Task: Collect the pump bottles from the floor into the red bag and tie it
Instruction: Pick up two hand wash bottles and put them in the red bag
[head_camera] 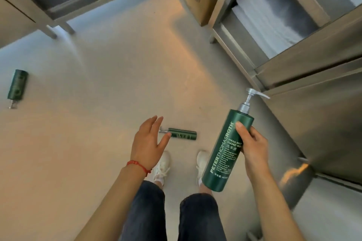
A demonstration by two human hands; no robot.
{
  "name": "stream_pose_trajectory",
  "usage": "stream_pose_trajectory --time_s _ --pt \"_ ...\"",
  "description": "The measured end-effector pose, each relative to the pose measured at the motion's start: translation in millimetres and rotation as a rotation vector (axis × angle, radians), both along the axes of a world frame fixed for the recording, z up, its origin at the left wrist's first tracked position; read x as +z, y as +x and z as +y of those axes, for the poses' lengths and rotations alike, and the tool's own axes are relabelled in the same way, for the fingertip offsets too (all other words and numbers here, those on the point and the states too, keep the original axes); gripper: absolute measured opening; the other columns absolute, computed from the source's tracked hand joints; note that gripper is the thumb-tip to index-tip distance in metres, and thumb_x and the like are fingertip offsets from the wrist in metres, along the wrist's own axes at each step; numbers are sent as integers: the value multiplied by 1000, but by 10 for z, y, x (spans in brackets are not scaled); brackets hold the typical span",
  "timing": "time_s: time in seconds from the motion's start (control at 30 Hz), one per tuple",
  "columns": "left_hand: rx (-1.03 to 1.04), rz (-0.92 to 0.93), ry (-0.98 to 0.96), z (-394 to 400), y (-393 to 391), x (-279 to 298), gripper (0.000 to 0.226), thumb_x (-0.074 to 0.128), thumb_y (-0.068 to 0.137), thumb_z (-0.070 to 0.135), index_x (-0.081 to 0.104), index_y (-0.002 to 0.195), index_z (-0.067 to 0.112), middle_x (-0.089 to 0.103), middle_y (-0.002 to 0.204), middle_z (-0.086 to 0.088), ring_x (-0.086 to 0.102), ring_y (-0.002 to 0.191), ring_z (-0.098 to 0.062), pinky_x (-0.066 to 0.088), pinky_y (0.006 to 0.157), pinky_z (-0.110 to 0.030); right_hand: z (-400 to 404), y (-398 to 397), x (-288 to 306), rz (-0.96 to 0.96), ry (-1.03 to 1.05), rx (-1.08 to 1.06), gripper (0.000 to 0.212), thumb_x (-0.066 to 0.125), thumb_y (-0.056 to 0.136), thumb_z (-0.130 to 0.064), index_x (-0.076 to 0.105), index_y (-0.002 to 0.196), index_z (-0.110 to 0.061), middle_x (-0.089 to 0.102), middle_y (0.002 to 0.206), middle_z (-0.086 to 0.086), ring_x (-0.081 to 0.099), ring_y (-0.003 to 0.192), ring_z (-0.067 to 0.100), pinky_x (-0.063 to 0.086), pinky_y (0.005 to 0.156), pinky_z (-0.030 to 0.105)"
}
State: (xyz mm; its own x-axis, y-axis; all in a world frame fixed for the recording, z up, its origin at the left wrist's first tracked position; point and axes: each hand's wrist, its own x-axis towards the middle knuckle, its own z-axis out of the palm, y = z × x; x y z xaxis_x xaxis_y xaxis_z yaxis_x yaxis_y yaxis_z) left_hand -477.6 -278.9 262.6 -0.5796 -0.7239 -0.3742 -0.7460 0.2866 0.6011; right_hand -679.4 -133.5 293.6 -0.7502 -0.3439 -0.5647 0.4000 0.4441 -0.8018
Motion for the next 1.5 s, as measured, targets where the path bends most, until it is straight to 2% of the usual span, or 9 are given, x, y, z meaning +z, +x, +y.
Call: stream_pose_trajectory --time_s 0.33,0.77,0.83,0.93,1.0,1.1,1.23,1.37,1.5 --pt "439 -77 113 315 -202 -1269 49 52 90 30 41 133 10 43 140 -15 35 130 -29 28 107 -39 -536 -588 -1260 -73 66 440 26 73 66 -43 71 83 -23 74 73 -8 68 67 7 52 56 16" --pt "969 -69 381 890 -487 -4378 55 54 88 34 38 134 7 45 137 -16 42 125 -29 33 104 -40 -548 -727 -3964 -123 217 713 50 68 48 -57 71 82 -20 72 67 -7 66 62 7 49 62 25" --pt "1201 -22 519 874 -591 -4773 60 55 86 40 37 134 9 47 136 -13 46 121 -28 44 95 -37 -492 -732 -4279 -126 234 740 49 68 49 -57 71 81 -20 72 67 -6 66 62 7 49 62 25" --pt "1466 34 697 807 -713 -5242 68 59 82 46 38 133 7 54 118 -8 59 92 -25 45 52 -19 -413 -782 -4611 -125 245 775 45 68 49 -58 71 78 -23 73 68 -6 66 62 7 48 60 24" --pt "1561 65 747 781 -781 -5494 70 64 77 48 46 127 2 57 106 -9 60 78 -23 47 62 -27 -359 -820 -4769 -128 256 782 44 68 49 -58 72 77 -24 72 68 -5 66 63 9 48 61 26" --pt "1642 99 720 789 -860 -5750 47 70 71 46 64 94 5 67 95 -14 61 79 -25 47 71 -31 -320 -859 -4945 -118 285 782 46 68 49 -57 71 79 -22 72 68 -4 66 64 11 49 65 30" --pt "1752 203 761 795 -849 -5897 30 78 63 38 58 66 16 66 81 -7 64 79 -23 54 79 -35 -330 -875 -5019 -110 291 786 46 69 49 -57 72 80 -23 73 70 -3 66 68 14 50 69 33" --pt "1705 330 798 793 -676 -5763 25 80 64 27 58 71 15 68 89 -11 65 89 -26 54 86 -42 -405 -863 -4873 -107 286 794 46 69 49 -59 73 79 -25 72 70 -5 67 67 12 51 68 32" --pt "1520 448 786 693 -440 -5197 22 77 68 21 62 82 12 67 82 -3 68 74 -13 57 66 -27 -522 -743 -4460 -109 257 780 46 68 49 -58 72 78 -22 71 66 -7 65 63 9 50 65 29"
